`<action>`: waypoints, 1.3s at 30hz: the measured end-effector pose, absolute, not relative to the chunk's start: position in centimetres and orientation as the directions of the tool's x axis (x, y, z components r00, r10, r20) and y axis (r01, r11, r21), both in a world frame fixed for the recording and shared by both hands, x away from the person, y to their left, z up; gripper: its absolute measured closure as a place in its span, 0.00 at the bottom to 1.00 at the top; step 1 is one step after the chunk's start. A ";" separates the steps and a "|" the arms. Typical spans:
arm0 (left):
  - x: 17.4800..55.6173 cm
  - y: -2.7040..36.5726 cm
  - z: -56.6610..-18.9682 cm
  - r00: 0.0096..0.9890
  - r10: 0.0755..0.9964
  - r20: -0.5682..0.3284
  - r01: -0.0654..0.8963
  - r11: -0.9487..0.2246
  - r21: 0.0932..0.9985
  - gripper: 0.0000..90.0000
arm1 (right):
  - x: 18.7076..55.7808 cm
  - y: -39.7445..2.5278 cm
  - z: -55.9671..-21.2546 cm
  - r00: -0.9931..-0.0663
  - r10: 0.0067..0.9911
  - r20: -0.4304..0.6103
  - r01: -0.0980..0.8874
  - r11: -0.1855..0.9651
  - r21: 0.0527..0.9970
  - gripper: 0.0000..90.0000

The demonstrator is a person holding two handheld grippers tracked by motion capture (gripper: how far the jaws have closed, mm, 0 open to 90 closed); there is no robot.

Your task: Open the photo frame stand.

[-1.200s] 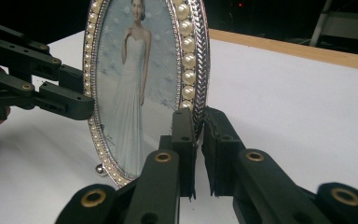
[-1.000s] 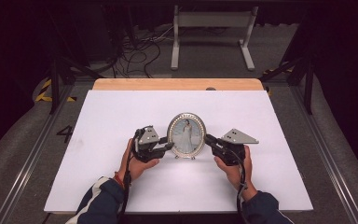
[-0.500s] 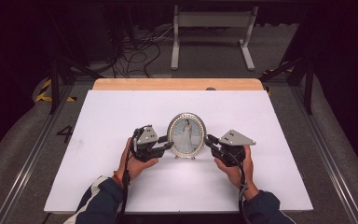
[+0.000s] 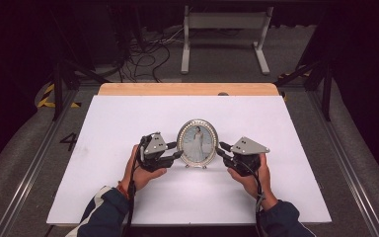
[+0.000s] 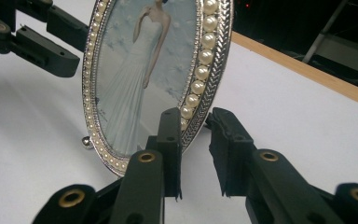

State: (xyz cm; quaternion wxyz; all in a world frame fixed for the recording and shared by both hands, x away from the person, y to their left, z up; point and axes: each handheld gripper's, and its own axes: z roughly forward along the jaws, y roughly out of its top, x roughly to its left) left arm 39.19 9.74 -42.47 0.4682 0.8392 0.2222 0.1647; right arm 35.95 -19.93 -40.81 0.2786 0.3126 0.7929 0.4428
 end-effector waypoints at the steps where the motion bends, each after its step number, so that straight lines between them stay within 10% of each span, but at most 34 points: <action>1: 39.2 9.8 -42.4 0.846 0.528 0.072 0.217 -0.465 0.858 0.67 | 35.9 -19.9 -40.8 -0.650 0.740 -0.172 0.247 0.419 0.874 0.82; 39: 38.7 9.7 -41.9 0.825 0.537 0.173 0.175 -0.535 0.826 0.41 | 36.1 -19.7 -40.1 -0.658 0.710 -0.249 0.232 0.506 0.831 0.47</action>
